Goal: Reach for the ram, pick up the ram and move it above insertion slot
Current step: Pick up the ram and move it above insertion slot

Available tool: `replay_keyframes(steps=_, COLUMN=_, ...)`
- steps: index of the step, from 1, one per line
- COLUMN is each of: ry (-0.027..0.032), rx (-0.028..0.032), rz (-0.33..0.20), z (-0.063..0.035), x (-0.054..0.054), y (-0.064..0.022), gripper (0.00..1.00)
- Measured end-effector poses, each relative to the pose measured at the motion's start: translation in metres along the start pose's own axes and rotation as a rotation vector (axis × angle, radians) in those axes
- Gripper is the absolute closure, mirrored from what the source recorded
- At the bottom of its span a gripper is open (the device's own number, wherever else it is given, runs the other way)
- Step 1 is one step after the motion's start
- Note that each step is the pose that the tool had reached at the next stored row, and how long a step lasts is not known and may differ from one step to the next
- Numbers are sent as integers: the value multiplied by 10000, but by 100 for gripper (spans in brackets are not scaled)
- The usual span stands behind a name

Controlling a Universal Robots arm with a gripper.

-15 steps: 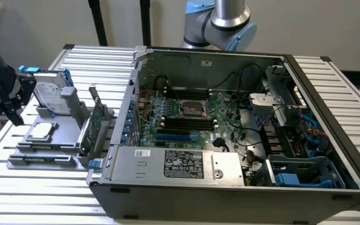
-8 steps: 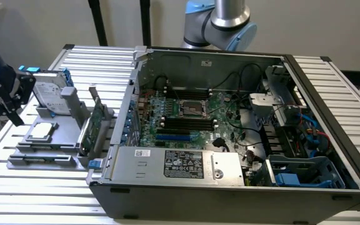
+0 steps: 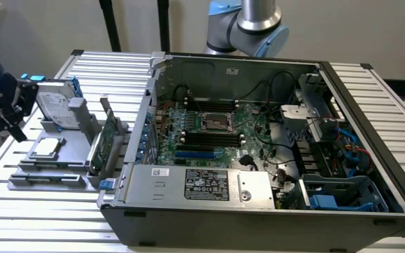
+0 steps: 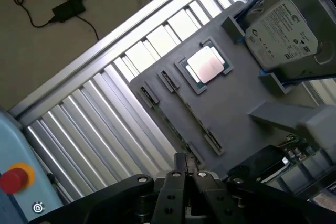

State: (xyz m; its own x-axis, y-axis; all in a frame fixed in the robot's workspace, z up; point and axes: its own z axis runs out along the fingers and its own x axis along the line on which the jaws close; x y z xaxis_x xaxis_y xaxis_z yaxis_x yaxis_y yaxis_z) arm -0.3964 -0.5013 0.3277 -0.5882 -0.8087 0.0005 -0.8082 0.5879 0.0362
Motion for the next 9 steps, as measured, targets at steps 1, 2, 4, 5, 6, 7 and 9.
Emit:
replay_keyframes(steps=1, ry=6, rx=0, rz=-173, z=0, x=0, y=0, gripper=89)
replay_keyframes(steps=2, ry=13, rx=0, rz=-355, z=1, x=0, y=0, gripper=89)
replay_keyframes(steps=4, ry=27, rx=0, rz=-730, z=2, x=0, y=-1, gripper=89)
replay_keyframes(steps=5, ry=32, rx=1, rz=-911, z=3, x=0, y=-1, gripper=89)
replay_keyframes(steps=6, ry=39, rx=1, rz=-1084, z=3, x=0, y=-1, gripper=89)
replay_keyframes(steps=7, ry=46, rx=0, rz=-1270, z=3, x=0, y=0, gripper=89)
replay_keyframes(steps=9, ry=59, rx=1, rz=-1629, z=4, x=0, y=-1, gripper=89)
